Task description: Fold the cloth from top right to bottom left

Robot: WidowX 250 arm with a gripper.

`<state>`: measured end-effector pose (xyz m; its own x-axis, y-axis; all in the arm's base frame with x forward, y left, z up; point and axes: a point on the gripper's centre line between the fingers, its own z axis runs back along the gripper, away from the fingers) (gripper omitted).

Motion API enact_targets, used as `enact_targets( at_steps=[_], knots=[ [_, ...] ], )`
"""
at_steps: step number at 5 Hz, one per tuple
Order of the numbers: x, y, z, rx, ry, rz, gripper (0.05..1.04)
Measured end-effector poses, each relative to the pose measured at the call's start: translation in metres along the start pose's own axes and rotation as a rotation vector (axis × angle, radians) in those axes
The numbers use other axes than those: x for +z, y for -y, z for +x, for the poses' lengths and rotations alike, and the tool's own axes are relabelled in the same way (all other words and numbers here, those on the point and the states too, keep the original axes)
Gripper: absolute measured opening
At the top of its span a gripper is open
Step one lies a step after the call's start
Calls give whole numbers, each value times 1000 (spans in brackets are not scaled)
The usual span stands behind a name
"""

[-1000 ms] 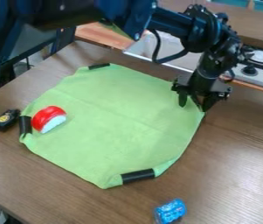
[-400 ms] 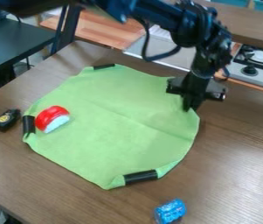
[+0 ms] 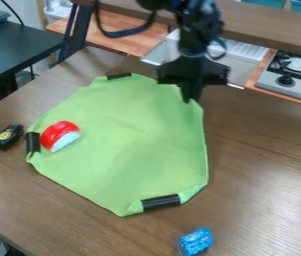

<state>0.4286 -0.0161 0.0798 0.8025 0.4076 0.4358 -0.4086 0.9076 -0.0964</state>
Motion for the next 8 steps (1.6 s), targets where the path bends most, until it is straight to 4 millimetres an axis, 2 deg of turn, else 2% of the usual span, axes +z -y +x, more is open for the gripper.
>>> enact_targets(
  at_steps=[3,5,6,7,8],
  knots=[
    [53,-127,-15,125,-99,-16,49],
    [82,-171,-30,56,-103,-72,49],
    [86,-193,-33,70,-116,-41,75],
    [87,-209,-37,74,-143,63,212],
    [87,-212,-38,78,-151,93,466]
  ],
)
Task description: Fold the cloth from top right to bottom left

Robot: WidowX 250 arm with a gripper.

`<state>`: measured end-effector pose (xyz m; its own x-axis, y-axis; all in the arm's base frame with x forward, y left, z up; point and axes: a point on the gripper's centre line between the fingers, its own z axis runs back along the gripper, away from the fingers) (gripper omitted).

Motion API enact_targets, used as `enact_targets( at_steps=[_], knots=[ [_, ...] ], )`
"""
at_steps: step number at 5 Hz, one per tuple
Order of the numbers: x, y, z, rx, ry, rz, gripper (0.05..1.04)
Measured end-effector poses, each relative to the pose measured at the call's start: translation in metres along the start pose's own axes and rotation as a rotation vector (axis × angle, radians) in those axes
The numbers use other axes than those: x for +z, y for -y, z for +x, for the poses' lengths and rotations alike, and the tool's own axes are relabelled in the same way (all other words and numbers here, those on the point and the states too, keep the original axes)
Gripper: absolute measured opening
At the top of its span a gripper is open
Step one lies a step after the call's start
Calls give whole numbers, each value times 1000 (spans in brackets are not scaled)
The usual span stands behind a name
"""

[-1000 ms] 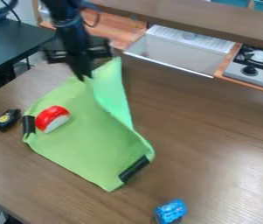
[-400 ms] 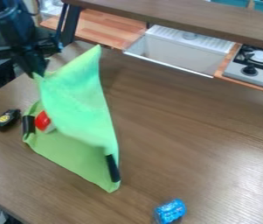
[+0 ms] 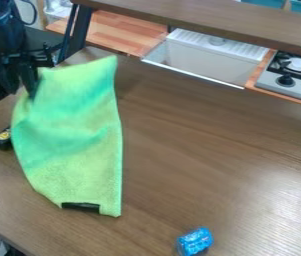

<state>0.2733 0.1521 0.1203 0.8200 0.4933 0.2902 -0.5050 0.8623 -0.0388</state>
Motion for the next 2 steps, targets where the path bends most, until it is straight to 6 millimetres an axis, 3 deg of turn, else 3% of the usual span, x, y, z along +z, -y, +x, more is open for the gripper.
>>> enact_targets(
  at_steps=[1,2],
  knots=[
    [3,10,4,-24,14,-18,771],
    [19,29,16,-51,21,-43,992]
  ],
)
